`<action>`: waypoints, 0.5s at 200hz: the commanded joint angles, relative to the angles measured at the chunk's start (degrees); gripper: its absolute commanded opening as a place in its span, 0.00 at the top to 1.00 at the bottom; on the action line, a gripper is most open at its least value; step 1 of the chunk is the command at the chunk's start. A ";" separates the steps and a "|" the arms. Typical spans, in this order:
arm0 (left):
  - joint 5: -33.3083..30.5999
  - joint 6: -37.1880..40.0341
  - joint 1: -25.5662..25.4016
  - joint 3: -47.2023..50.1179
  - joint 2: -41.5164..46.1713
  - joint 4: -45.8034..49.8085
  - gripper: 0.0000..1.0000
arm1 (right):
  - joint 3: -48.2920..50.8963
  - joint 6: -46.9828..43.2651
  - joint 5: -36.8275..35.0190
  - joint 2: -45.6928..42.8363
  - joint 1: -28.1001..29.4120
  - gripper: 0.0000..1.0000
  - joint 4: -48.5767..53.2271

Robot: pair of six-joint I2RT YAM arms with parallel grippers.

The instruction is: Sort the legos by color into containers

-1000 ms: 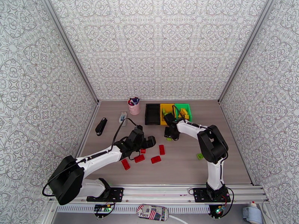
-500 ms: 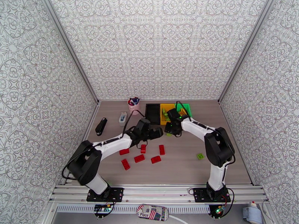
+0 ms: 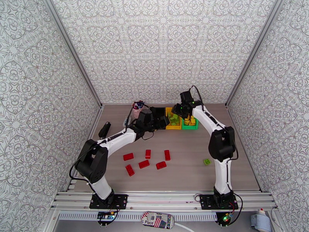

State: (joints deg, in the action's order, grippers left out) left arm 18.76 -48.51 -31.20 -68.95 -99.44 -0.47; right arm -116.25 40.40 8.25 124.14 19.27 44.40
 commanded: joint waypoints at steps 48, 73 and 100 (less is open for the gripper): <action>-3.09 0.14 -3.09 9.66 7.15 -1.41 0.02 | 11.31 -1.23 -0.47 -11.25 -0.13 0.26 0.81; -6.54 1.84 -5.61 10.94 8.36 0.59 0.02 | 22.13 -1.71 -2.58 -19.50 -0.19 0.23 -0.63; -9.70 4.07 -8.99 11.35 9.15 3.46 0.02 | 33.86 -2.09 -4.66 -27.93 -1.34 0.21 -0.24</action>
State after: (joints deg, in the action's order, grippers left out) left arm 13.41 -47.55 -37.65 -58.70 -92.09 -0.30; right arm -90.43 39.05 6.57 102.41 19.05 44.16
